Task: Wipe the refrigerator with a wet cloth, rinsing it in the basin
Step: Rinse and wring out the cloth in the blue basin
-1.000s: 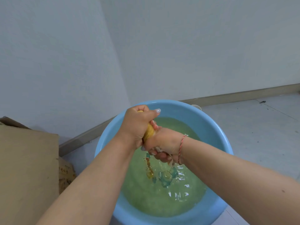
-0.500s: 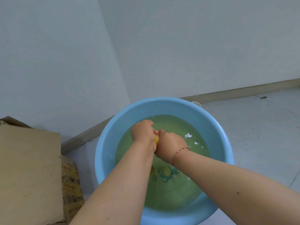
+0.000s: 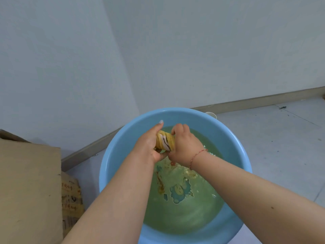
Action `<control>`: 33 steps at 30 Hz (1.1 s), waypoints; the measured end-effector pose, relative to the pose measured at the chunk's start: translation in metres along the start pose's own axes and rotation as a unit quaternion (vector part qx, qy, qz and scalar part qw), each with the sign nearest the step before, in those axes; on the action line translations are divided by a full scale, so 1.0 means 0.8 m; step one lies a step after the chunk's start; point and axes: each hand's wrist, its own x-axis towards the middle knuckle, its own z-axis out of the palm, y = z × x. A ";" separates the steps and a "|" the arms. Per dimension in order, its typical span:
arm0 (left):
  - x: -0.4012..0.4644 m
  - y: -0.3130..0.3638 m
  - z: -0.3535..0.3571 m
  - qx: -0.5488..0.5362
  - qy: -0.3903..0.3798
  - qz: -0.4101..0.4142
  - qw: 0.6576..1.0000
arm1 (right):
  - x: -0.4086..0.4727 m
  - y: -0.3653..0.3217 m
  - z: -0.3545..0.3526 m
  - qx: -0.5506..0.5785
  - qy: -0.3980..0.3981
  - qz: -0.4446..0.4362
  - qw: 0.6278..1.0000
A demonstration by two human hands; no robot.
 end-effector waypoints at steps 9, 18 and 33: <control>-0.055 0.049 -0.010 -0.072 -0.088 0.054 0.992 | 0.014 -0.019 -0.102 0.367 -0.058 0.157 0.915; -0.183 0.135 0.043 0.094 -0.107 0.113 0.983 | -0.008 -0.090 -0.258 0.403 -0.004 0.192 0.895; -0.405 0.301 0.203 0.201 -0.217 0.214 0.931 | -0.071 -0.156 -0.569 0.416 0.087 0.070 0.903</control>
